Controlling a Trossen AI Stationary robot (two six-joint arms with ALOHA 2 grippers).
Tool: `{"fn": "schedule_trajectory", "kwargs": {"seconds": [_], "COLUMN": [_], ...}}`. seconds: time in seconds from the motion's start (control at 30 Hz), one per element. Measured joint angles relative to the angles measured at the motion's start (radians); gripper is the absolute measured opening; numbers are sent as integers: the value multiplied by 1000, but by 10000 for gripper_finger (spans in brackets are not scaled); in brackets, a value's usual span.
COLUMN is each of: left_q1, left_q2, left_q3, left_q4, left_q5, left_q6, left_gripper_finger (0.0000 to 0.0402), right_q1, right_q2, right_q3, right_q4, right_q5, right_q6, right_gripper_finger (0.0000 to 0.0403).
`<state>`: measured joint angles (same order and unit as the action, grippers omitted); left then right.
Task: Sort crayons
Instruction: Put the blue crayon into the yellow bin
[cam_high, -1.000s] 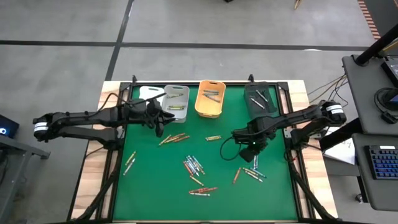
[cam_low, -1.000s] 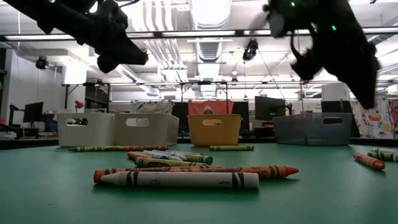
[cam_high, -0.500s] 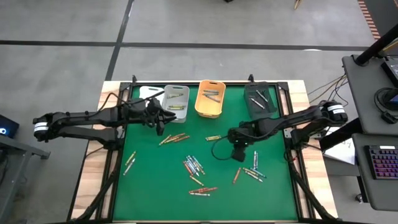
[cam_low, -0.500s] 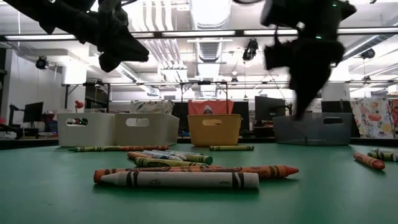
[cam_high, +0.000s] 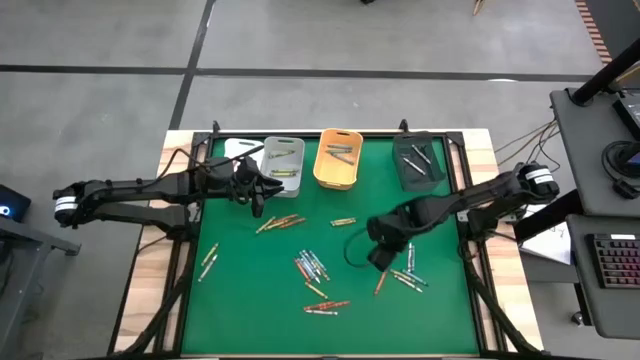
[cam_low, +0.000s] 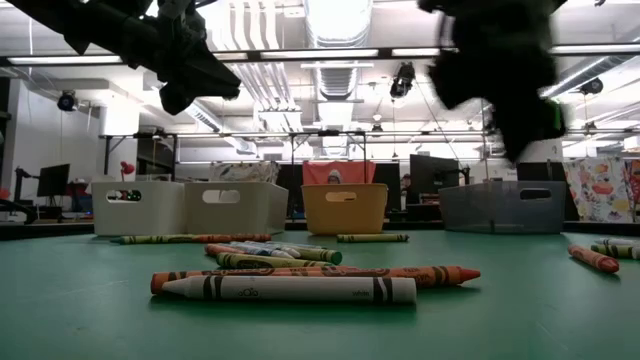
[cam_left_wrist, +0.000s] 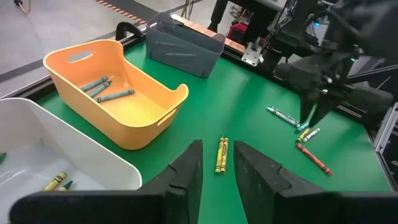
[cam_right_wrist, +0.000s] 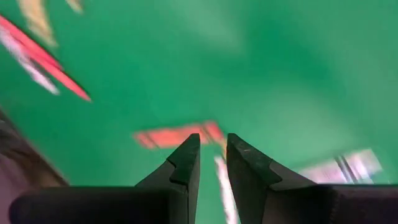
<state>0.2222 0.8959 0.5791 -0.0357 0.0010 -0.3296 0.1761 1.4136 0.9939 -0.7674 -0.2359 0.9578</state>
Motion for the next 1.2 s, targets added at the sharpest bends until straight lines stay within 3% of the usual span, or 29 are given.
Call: {"fn": "schedule_trajectory", "kwargs": {"seconds": [0.17, 0.27, 0.73, 0.93, 1.2], "left_q1": [0, 0, 0, 0, 0], "left_q2": [0, 0, 0, 0, 0], "left_q3": [0, 0, -1, -1, -1], "left_q4": [0, 1, 16, 17, 17], "left_q5": [0, -1, -56, -69, -71], "left_q6": [18, 40, 108, 108, 108], "left_gripper_finger": [72, 72, 72, 72, 72], "right_q1": [90, 126, 149, 149, 149], "right_q2": [-1, -15, -54, -53, -53], "right_q3": [-6, -19, -175, -217, -218], "right_q4": [-284, -344, -283, -182, -176], "right_q5": [53, 94, 135, 140, 231], "right_q6": [179, 281, 476, 485, 500], "right_gripper_finger": [68, 68, 68, 68, 68]}}
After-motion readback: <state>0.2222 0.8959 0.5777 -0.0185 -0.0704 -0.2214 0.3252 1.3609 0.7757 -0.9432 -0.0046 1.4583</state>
